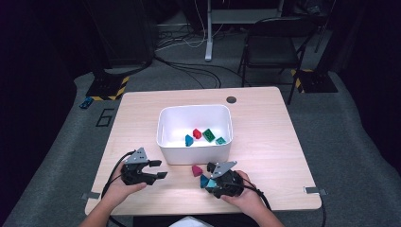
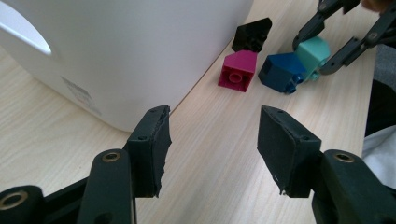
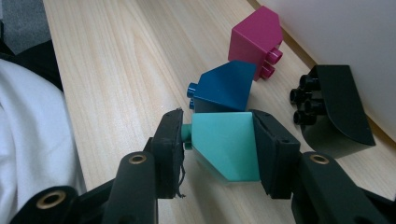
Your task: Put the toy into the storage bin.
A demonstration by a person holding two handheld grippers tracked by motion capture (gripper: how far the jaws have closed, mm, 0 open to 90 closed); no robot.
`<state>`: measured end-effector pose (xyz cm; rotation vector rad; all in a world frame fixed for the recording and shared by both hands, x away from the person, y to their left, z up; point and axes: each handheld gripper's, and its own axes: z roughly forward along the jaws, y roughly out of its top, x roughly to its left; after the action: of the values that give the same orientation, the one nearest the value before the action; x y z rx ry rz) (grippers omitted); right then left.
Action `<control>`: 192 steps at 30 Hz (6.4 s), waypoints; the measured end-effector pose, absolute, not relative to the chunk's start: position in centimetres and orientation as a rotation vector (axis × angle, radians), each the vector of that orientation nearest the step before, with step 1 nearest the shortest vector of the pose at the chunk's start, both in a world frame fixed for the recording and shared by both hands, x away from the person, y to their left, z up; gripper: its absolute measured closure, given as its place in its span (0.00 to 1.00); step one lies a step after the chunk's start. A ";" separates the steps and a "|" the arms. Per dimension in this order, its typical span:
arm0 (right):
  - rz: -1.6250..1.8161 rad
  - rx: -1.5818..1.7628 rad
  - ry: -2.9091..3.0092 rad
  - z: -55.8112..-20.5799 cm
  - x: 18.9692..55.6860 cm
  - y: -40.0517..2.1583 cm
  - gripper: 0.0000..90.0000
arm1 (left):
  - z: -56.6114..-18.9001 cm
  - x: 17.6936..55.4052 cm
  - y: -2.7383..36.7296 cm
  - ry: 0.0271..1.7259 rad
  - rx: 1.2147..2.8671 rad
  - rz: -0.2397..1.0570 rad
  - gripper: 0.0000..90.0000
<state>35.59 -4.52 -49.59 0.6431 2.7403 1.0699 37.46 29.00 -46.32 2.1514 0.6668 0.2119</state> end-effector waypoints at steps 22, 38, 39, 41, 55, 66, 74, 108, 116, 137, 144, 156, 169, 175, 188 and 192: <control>1.141 0.681 2.747 -43.6 35.4 -5.8 0.62 | -48.1 37.9 28.9 0.709 2.148 0.190 0.47; 1.207 0.666 2.739 -38.4 36.1 -6.1 0.62 | -48.7 38.1 28.8 0.741 2.146 0.175 0.45; 1.216 0.662 2.734 -38.1 36.3 -6.1 0.62 | -48.8 38.1 28.8 0.742 2.144 0.183 0.45; 1.224 0.669 2.733 -37.4 36.4 -6.2 0.62 | -48.8 38.1 28.9 0.740 2.145 0.185 0.45; 1.243 0.656 2.718 -34.6 37.5 -6.2 0.62 | -49.0 38.0 28.3 0.725 2.175 0.181 0.45; 1.221 0.655 2.687 -32.2 39.8 -5.8 0.62 | -49.3 37.9 28.0 0.725 2.173 0.172 0.45; 1.177 0.650 2.674 -31.3 41.6 -4.6 0.62 | -49.3 37.9 28.0 0.723 2.174 0.170 0.45; 1.126 0.714 2.707 -34.6 50.8 4.2 0.62 | -49.5 38.0 28.3 0.715 2.182 0.173 0.45; 1.109 0.700 2.715 -36.2 52.3 6.1 0.62 | -49.6 38.1 28.2 0.710 2.188 0.167 0.45; 1.020 0.741 2.723 -38.9 54.3 7.8 0.54 | -49.7 38.2 28.3 0.708 2.192 0.171 0.45; 1.049 0.707 2.708 -37.1 52.5 6.3 0.53 | -49.7 38.2 28.4 0.706 2.197 0.182 0.45; 1.110 0.698 2.660 -33.9 48.3 1.8 0.52 | -49.8 38.2 28.2 0.724 2.201 0.166 0.45; 1.163 0.677 2.613 -32.9 44.4 -2.3 0.51 | -49.9 38.3 28.3 0.740 2.193 0.171 0.45; 1.202 0.687 2.592 -33.1 42.1 -3.9 0.50 | -50.0 38.3 28.3 0.740 2.188 0.187 0.45; 1.224 0.769 2.517 -35.6 39.3 -7.3 0.50 | -50.0 38.3 28.1 0.733 2.204 0.177 0.45; 1.229 0.791 2.501 -37.3 38.6 -7.8 0.51 | -50.0 38.3 28.1 0.734 2.203 0.176 0.45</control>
<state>38.62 -7.79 -37.32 0.7911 2.5013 1.2289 38.26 28.07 -50.01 2.2029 0.7345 0.1756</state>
